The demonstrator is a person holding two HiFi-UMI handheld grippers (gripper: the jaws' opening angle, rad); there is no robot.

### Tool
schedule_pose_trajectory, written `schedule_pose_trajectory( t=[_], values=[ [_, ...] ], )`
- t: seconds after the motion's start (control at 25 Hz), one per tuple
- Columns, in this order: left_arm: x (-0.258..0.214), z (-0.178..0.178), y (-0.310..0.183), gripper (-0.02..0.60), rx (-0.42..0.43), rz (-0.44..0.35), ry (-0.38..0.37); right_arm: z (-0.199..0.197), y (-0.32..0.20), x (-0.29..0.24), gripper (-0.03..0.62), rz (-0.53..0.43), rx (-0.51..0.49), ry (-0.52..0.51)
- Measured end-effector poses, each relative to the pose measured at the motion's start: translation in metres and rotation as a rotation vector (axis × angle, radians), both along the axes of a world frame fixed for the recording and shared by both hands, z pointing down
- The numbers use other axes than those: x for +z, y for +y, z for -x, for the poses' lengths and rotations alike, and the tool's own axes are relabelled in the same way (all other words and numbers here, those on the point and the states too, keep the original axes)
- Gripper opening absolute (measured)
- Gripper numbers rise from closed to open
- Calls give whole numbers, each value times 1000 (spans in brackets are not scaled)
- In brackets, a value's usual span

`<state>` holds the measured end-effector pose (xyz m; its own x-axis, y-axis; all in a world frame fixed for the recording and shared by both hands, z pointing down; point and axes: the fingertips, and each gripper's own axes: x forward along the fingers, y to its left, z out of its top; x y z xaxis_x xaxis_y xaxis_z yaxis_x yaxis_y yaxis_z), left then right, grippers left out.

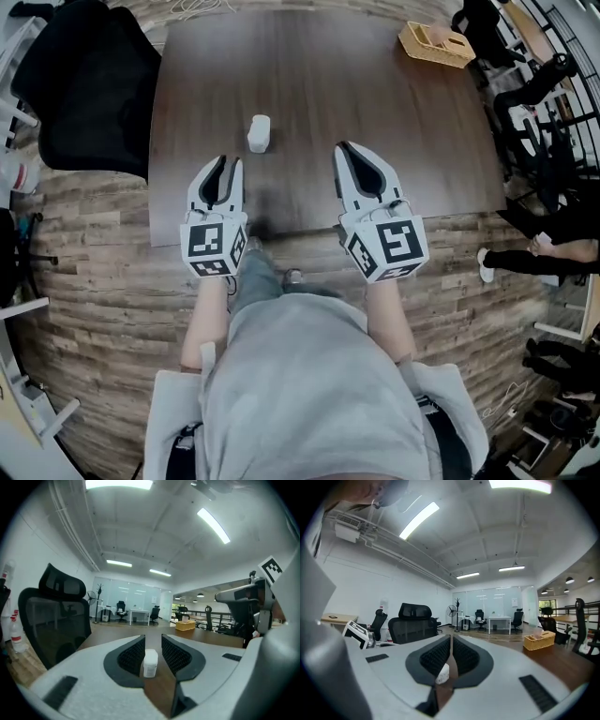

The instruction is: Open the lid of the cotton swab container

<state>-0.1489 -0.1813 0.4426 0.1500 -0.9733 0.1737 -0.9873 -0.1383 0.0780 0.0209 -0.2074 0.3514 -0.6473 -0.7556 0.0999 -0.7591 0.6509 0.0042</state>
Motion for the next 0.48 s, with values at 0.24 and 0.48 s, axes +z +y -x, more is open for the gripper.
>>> schedule_pose_trajectory(
  t=[0.24,0.48],
  values=[
    [63,-1,-32,173,88,133,0,12,-16,9,20,22,56,50],
    [114,-5,-60,247,144,241,-56,9,-30,15,20,44,137,90]
  ],
)
